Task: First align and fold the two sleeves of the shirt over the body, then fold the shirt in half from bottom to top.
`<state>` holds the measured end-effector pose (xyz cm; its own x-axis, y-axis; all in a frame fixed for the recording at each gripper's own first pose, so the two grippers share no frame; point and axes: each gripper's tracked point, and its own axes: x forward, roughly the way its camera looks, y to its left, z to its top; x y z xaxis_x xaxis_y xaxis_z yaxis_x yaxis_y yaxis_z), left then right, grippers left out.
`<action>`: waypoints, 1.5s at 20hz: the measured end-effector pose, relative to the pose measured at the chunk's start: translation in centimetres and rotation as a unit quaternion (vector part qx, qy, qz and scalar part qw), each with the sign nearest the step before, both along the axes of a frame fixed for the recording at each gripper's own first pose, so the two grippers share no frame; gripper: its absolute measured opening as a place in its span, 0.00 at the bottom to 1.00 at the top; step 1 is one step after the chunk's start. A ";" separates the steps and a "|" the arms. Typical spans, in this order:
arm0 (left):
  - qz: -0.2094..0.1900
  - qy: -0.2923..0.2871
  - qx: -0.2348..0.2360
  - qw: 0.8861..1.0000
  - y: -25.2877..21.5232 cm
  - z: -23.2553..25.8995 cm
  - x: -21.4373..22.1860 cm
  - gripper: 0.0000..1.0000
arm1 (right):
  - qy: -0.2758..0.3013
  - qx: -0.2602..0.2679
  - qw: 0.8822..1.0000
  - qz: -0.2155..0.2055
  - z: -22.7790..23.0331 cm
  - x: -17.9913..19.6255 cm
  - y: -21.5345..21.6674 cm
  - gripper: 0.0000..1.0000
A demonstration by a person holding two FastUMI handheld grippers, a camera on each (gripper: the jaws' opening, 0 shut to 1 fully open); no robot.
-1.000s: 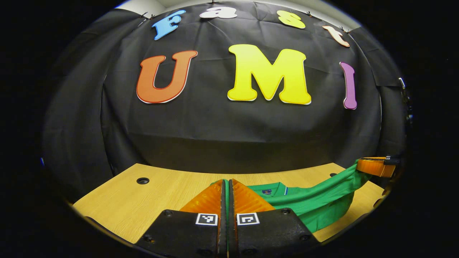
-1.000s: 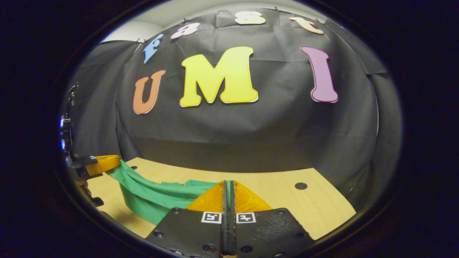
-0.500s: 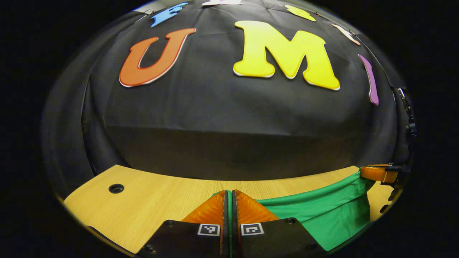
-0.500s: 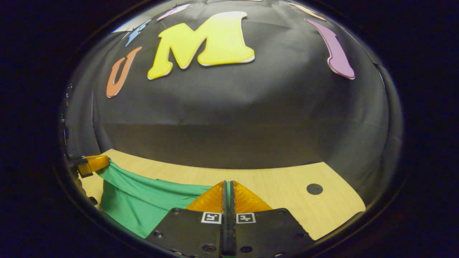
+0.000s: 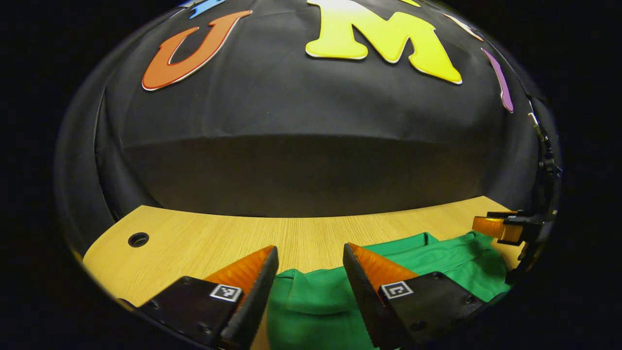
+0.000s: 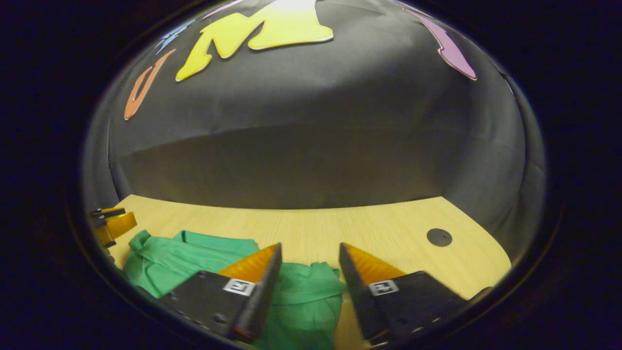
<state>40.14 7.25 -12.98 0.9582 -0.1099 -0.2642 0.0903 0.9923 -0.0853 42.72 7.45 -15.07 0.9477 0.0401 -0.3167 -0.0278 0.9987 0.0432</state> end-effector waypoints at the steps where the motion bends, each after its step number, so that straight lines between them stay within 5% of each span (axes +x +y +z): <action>1: 0.009 0.002 -0.007 1.000 0.4 0.1 -0.4 1.00 | 0.000 -0.006 1.000 -0.011 0.3 -0.4 -0.7 0.75; 2: 0.014 -0.001 -0.011 1.000 0.6 0.3 -0.9 1.00 | -0.004 -0.010 1.000 -0.013 0.8 -0.7 -1.1 0.96; 3: 0.018 -0.006 -0.010 1.000 0.7 0.5 -1.0 1.00 | -0.013 -0.006 1.000 -0.015 1.4 -1.1 -1.2 0.97; 7: 0.014 -0.011 0.046 0.999 0.0 0.8 -3.8 1.00 | -0.030 -0.006 0.999 -0.015 3.0 -4.1 -1.5 0.96; 11: 0.008 -0.017 0.042 0.999 -2.2 1.4 -8.4 1.00 | -0.049 -0.027 0.998 -0.009 4.7 -9.0 -1.3 0.96; 23: 0.011 -0.099 0.067 0.993 -4.3 11.4 -29.3 1.00 | -0.147 -0.021 0.989 0.020 15.0 -31.8 -3.0 0.96; 30: -0.003 -0.116 0.049 0.992 -6.6 14.3 -41.2 1.00 | -0.173 -0.047 0.984 0.006 17.1 -45.2 -5.9 0.95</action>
